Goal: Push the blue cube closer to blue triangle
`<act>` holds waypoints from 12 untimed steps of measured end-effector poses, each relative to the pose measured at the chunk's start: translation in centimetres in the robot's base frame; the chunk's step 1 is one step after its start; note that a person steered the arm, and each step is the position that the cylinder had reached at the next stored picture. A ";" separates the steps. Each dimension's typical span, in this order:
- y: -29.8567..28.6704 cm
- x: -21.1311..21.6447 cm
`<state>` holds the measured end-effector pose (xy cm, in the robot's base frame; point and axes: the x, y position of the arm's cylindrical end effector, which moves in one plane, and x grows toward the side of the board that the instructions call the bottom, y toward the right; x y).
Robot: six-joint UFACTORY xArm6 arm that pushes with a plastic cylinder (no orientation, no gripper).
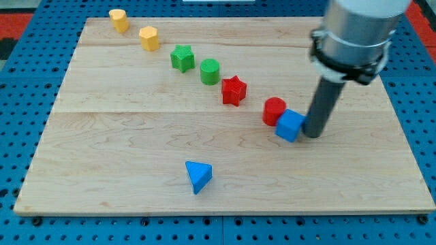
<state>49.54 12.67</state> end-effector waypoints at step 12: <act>-14.7 -3.2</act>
<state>46.34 -2.07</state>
